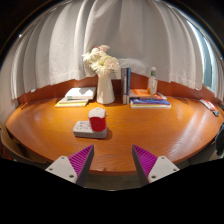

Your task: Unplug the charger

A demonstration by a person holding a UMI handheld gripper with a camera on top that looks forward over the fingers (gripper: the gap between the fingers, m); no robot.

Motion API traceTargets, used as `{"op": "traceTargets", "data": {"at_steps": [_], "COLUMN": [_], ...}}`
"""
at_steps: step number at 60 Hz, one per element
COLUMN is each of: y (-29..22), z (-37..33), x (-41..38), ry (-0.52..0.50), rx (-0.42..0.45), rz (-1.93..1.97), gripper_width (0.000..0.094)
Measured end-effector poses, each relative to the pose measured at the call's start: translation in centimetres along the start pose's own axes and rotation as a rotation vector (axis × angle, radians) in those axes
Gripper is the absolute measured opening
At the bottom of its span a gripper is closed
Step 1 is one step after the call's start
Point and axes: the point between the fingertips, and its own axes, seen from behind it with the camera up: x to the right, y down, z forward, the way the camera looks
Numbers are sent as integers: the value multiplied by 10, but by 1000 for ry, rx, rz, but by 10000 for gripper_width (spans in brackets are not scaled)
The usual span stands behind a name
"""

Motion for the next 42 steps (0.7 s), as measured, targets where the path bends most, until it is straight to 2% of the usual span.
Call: {"op": "traceTargets", "data": {"at_steps": [11, 22, 27, 30, 38, 42], "y": [-27, -53, -55, -52, -52, -50], "z": [78, 135, 149, 153, 151, 153], "x": [-56, -67, -58, -55, -56, -55], "ry": [-68, -46, -7, 17, 27, 26], "rx": [16, 30, 28, 27, 43, 16], "rz": [-30, -47, -43, -26, 6, 1], "gripper_width": [758, 756, 636, 480, 408, 391]}}
